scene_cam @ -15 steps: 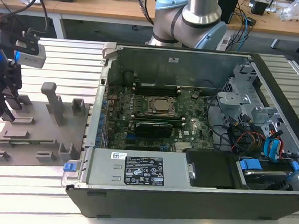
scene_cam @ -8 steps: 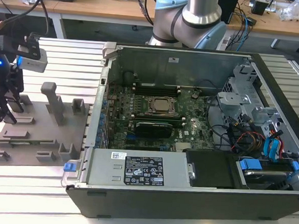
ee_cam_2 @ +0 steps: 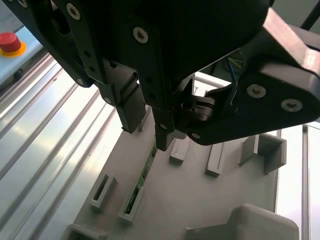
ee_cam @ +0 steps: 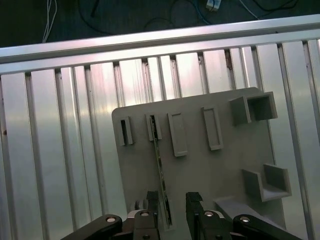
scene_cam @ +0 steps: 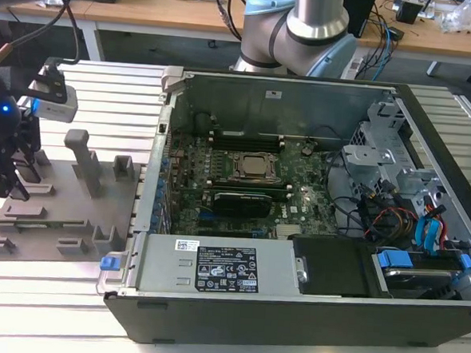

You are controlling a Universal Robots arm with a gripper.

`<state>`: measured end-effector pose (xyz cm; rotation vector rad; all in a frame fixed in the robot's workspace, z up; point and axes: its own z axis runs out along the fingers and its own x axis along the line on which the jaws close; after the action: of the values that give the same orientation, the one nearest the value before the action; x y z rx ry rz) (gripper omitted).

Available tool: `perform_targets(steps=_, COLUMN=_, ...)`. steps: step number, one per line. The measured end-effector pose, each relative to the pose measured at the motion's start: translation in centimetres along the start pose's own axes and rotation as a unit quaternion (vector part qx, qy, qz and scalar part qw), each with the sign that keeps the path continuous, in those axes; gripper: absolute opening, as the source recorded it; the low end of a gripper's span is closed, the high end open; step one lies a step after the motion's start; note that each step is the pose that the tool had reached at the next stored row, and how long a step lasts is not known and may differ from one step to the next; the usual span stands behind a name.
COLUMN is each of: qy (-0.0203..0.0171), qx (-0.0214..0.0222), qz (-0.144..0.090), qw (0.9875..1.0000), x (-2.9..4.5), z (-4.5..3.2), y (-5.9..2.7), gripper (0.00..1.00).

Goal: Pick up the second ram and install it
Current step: 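Pick up the second ram and move it above second insertion slot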

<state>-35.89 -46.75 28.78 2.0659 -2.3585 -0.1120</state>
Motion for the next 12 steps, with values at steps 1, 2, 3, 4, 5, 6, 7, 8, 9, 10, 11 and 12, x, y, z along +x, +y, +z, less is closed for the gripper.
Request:
perform_targets(steps=1, qy=0.0, qx=0.0, qz=0.0, qw=1.0, x=0.0, z=0.07, y=-0.01, gripper=0.36)
perform_targets(steps=2, qy=0.0, qx=0.0, qz=0.0, qw=1.0, x=0.01, z=0.22, y=-0.01, gripper=0.36)
perform_targets(steps=3, qy=0.0, qx=0.0, qz=0.0, qw=1.0, x=0.02, z=0.37, y=-0.02, gripper=0.36)
perform_targets(steps=4, qy=0.0, qx=0.0, qz=0.0, qw=1.0, x=0.02, z=0.5, y=-0.03, gripper=0.36)
perform_targets(steps=5, qy=0.0, qx=0.0, qz=0.0, qw=1.0, x=0.03, z=0.65, y=-0.04, gripper=0.36)
perform_targets(steps=6, qy=0.0, qx=0.0, qz=0.0, qw=1.0, x=0.04, z=0.9, y=-0.05, gripper=0.36)
perform_targets(steps=7, qy=0.0, qx=0.0, qz=0.0, qw=1.0, x=0.05, z=1.03, y=-0.06, gripper=0.36)
perform_targets(steps=8, qy=0.0, qx=0.0, qz=0.0, qw=1.0, x=0.05, z=1.19, y=-0.07, gripper=0.36)
perform_targets(steps=9, qy=0.0, qx=0.0, qz=0.0, qw=1.0, x=0.06, z=1.4, y=-0.08, gripper=0.36)
perform_targets(steps=10, qy=0.0, qx=0.0, qz=0.0, qw=1.0, x=0.07, z=1.6, y=-0.09, gripper=0.36)
perform_targets(steps=11, qy=0.0, qx=0.0, qz=0.0, qw=1.0, x=0.08, z=1.71, y=-0.1, gripper=0.36)
perform_targets(steps=12, qy=0.0, qx=0.0, qz=0.0, qw=1.0, x=0.09, z=1.96, y=-0.11, gripper=0.36)
